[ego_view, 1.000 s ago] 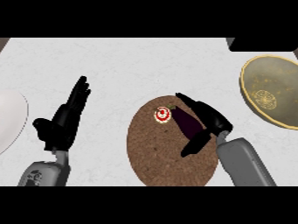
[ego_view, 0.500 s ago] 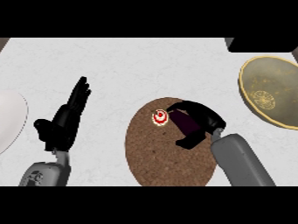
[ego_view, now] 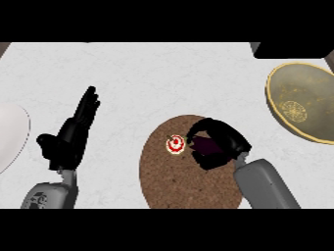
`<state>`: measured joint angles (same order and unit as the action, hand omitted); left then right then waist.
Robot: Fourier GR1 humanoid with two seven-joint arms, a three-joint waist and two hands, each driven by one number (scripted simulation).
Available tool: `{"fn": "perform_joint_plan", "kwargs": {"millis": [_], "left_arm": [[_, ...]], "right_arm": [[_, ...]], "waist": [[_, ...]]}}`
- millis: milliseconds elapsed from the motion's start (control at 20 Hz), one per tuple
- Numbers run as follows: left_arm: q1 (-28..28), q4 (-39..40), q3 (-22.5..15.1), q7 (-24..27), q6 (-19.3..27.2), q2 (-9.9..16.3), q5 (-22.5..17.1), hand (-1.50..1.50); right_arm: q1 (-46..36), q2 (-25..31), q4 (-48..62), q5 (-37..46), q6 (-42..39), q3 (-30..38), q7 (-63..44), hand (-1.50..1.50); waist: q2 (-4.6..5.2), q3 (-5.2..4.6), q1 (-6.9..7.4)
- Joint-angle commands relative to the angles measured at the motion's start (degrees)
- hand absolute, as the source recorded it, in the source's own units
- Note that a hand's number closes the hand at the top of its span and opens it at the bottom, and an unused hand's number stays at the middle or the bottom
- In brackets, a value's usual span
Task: Pick the eggplant from the placemat and place it in the bowl
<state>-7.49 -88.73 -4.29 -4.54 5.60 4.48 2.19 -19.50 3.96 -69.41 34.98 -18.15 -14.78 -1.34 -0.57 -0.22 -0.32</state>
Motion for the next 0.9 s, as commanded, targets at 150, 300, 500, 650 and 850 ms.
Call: {"fn": "perform_joint_plan", "kwargs": {"millis": [150,300,500,650,850], "left_arm": [[0.9,-0.9,0.8,-0.3,-0.5,0.1,-1.2,0.00],[2.0,-2.9,-0.6,-1.7,0.5,-0.3,0.6,0.00],[-1.1,-0.2,0.5,-1.1,0.2,-0.5,-0.1,0.00],[-1.0,1.8,2.0,1.1,-0.3,0.4,-0.4,0.00],[-0.6,-1.2,0.0,-1.7,-0.1,-0.6,0.1,0.00]], "right_arm": [[11.7,-3.9,-15.5,-4.8,12.7,5.2,-8.2,1.50],[18.0,-3.9,-27.2,-5.9,14.9,1.6,-8.5,1.50],[18.5,-3.9,-36.4,-7.1,22.0,-4.6,-7.9,1.50],[20.2,-4.0,-44.7,0.2,22.6,-5.5,-8.7,1.50],[19.9,-3.0,-56.8,7.8,22.0,-7.7,-17.6,1.50]], "waist": [[0.00,0.20,-1.26],[0.05,0.22,-0.78],[0.28,0.21,-0.63],[0.32,0.17,-0.75],[0.16,0.15,-0.58]]}}
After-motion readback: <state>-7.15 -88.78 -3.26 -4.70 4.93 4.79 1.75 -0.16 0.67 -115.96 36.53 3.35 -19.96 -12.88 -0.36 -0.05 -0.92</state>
